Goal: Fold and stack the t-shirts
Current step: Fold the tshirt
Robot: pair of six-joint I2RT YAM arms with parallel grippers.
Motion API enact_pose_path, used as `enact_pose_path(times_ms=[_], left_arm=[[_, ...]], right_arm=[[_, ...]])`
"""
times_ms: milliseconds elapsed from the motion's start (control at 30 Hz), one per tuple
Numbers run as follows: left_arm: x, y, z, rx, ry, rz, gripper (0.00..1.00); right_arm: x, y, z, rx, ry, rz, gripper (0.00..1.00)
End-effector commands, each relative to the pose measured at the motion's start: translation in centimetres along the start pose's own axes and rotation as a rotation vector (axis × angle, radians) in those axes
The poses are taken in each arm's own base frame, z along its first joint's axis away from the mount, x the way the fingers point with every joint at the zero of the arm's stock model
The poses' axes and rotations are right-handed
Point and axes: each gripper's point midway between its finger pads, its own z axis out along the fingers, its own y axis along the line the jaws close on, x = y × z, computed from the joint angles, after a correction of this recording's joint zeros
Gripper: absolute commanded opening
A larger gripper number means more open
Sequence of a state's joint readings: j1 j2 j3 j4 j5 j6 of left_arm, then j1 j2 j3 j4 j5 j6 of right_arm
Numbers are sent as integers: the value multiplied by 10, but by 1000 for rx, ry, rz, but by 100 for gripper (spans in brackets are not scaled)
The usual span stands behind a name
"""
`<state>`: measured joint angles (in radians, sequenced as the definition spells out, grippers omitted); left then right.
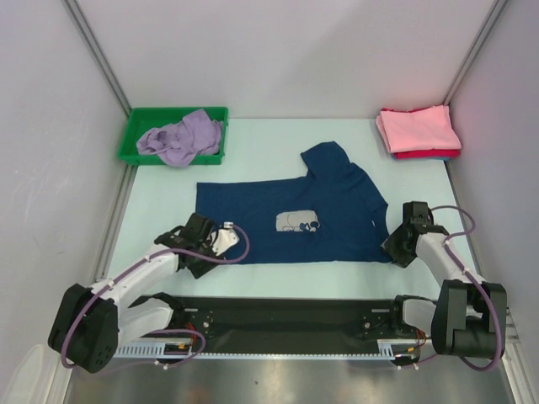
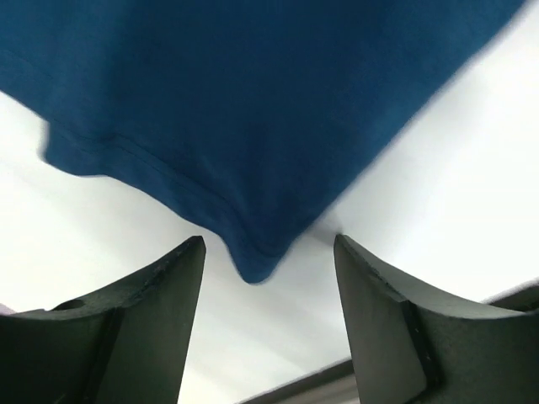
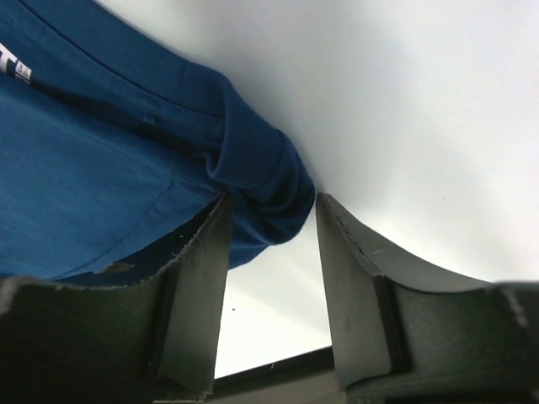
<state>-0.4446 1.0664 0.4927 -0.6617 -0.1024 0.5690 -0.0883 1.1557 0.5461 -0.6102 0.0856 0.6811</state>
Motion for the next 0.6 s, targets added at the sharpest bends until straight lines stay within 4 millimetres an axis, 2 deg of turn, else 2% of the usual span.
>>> enact_pose_path(times_ms=[0,100,133,200,233,267,333,400,500,567], left_arm=[[3,11,16,-65,7,23,69],[2,11,24,-70,10,12,59],[0,11,24,-71,3,8,47],[-2,11,23,-66,-7,6,32],[-3,12,21,-67,-14,7,14],[-3,12,18,-68,-19,11,3],[-3,13,12,-70,-22,25,1],[-8,14,3,-64,-54,38,0],[-8,7,-10,-23,-78,70,0],[-3,-7,-12,40,-86,86,0]], right_arm=[[-3,-1,6,2,-20,26,48],[-5,-2,6,5,-44,40,38],[-6,-4,6,10,-50,45,28],[-8,-8,7,22,-57,62,18],[-8,-9,7,28,-56,70,13],[-9,-9,6,27,-54,79,5],[-10,-14,3,33,-49,124,0],[-13,-17,-5,54,-52,178,0],[-24,-27,-25,86,-119,251,0],[-34,-37,-38,115,-194,325,0]])
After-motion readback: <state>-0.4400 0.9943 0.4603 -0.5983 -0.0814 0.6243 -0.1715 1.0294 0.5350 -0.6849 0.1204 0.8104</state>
